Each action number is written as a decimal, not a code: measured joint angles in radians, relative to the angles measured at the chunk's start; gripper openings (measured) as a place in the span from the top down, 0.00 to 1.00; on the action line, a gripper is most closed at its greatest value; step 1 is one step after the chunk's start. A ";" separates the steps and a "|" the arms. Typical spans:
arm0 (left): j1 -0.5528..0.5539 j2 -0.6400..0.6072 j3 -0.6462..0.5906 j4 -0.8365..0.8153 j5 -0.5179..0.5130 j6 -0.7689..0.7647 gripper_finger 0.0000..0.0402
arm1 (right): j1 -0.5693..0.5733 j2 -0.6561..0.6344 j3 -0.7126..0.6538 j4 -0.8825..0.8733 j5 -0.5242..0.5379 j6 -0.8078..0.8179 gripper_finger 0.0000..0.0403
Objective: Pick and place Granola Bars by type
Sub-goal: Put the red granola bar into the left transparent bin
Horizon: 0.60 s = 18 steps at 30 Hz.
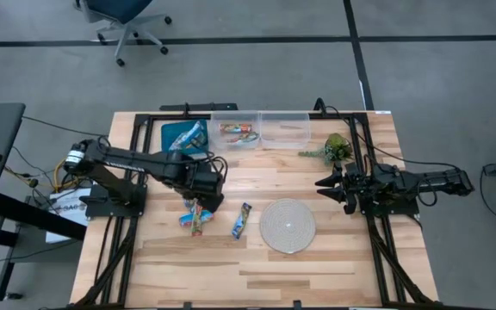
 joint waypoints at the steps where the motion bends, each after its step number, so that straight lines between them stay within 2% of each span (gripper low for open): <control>1: -0.007 0.002 -0.010 -0.001 0.012 -0.024 0.51 | 0.000 0.000 0.000 0.000 0.000 0.000 0.65; 11: -0.082 0.004 -0.182 0.124 0.094 -0.200 0.46 | 0.000 0.000 0.000 0.000 0.000 0.000 0.65; 18: -0.100 0.012 -0.344 0.358 0.129 -0.281 0.45 | 0.000 0.000 0.000 0.000 0.000 0.000 0.65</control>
